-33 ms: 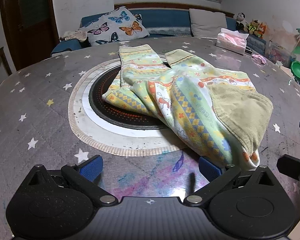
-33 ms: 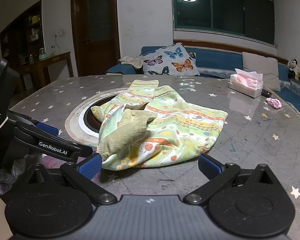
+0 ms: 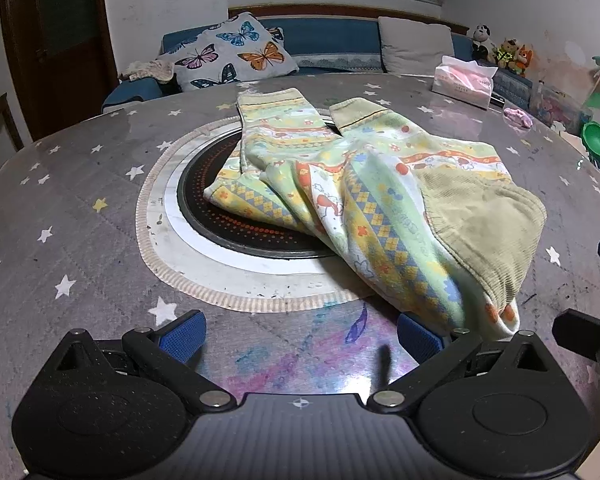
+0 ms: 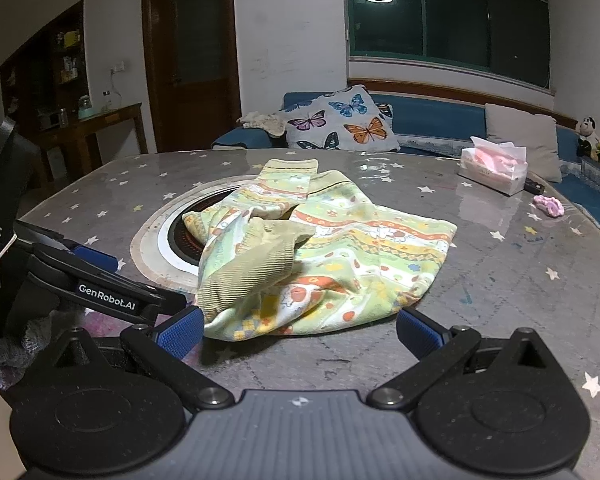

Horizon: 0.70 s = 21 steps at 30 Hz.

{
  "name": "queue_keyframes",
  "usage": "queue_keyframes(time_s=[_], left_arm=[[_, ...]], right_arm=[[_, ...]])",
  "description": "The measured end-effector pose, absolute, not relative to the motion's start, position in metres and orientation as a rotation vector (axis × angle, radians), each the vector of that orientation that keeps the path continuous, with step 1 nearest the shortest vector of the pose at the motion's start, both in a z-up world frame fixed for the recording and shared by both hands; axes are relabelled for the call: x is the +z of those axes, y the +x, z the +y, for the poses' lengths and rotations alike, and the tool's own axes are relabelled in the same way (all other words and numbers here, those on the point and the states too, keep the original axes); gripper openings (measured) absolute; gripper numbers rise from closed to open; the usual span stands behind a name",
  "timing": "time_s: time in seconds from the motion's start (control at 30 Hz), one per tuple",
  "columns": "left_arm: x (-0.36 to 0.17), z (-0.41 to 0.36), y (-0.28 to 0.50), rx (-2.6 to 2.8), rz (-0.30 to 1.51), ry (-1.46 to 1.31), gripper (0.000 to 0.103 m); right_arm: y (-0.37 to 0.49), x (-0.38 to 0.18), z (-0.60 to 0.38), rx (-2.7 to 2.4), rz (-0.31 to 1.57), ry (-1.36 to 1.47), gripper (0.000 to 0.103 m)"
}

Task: Fold clothes
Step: 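Move both grippers toward the crumpled striped pajama pants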

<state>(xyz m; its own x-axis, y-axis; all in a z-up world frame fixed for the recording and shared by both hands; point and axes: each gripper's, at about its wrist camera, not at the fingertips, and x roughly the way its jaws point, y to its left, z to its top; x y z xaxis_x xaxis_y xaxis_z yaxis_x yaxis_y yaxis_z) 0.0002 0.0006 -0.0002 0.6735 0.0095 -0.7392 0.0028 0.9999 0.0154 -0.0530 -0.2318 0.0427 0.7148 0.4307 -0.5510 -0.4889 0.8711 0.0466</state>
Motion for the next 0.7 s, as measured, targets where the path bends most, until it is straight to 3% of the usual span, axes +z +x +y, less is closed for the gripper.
queue_keyframes(time_s=[0.7], left_arm=[[-0.003,0.011,0.005,-0.002,0.875,0.013,0.103]], right_arm=[[-0.039,0.035,-0.229,0.51,0.63,-0.09,0.103]])
